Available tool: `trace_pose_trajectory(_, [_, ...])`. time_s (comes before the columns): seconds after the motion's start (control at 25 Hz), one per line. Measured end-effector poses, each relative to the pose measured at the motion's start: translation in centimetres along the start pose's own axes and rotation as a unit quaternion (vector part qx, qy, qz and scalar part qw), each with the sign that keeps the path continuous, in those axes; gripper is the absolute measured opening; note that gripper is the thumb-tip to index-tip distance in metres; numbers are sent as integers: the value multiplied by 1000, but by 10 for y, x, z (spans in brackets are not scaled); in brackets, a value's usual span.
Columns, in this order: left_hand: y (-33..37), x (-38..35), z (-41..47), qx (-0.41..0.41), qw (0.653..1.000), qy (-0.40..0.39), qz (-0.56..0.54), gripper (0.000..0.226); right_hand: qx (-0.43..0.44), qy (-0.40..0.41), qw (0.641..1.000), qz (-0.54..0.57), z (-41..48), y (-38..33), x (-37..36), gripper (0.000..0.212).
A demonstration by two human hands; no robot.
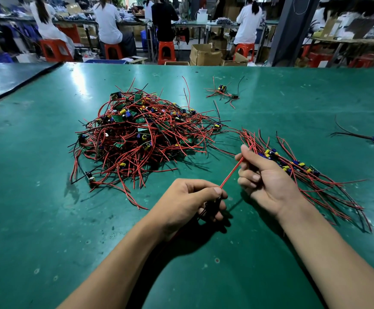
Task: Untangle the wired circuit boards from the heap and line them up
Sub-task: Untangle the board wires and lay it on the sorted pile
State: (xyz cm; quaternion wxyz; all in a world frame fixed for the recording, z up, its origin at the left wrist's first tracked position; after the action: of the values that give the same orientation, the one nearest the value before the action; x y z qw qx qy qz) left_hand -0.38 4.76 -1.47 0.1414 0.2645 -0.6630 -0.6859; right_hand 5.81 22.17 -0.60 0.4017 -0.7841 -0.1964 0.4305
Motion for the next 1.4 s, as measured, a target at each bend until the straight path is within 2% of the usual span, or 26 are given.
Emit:
trace_pose_trajectory(0.16, [0, -1, 1, 2, 1000, -14, 12, 17, -39, 5, 994, 103, -2, -5, -1, 35])
trace_pose_trajectory(0.28, [-1, -2, 1, 6, 999, -29, 29, 18, -55, -22, 992, 110, -4, -6, -3, 39])
trace_pose_trajectory(0.4, [-2, 0, 2, 5, 1000, -10, 24, 17, -40, -6, 997, 68, -4, -6, -2, 41])
trace_pose_trajectory(0.52, [-2, -1, 3, 4, 999, 45, -30, 18, -16, 31, 999, -7, -4, -2, 0, 48])
trace_pose_trajectory(0.64, [1, 0, 6, 23, 990, 91, -109, 37, 1, 45, 998, -52, -2, 3, -1, 59])
trace_pose_trajectory(0.76, [7, 3, 10, 51, 975, 112, -188, 55, 19, 46, 994, -96, -2, 7, -2, 60])
trace_pose_trajectory(1.04, [9, 10, 13, 64, 971, 103, -204, 75, 55, 15, 984, -168, -6, 13, -6, 57])
trace_pose_trajectory(1.16, [8, 8, 12, 50, 975, 64, -207, 80, 112, 2, 953, -282, -15, 24, -16, 41])
trace_pose_trajectory(1.28, [7, 7, 10, 41, 975, 25, -216, 81, 201, 19, 879, -432, -21, 36, -25, 40])
trace_pose_trajectory(1.4, [6, 6, 11, 41, 974, 33, -219, 82, 255, 60, 845, -467, -19, 32, -22, 32])
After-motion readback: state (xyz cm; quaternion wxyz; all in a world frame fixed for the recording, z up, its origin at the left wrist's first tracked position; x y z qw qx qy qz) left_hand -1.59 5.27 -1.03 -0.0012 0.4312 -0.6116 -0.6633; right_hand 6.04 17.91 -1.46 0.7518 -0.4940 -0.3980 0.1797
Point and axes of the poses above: each hand's wrist, its own z-axis towards the middle knuckle, its own x-axis out of the back of the hand, y = z × x, the point moved 1 cm from there along z, towards the middle knuckle, and after that the axes turned 5 degrees about -x, right-handed, at the moved point
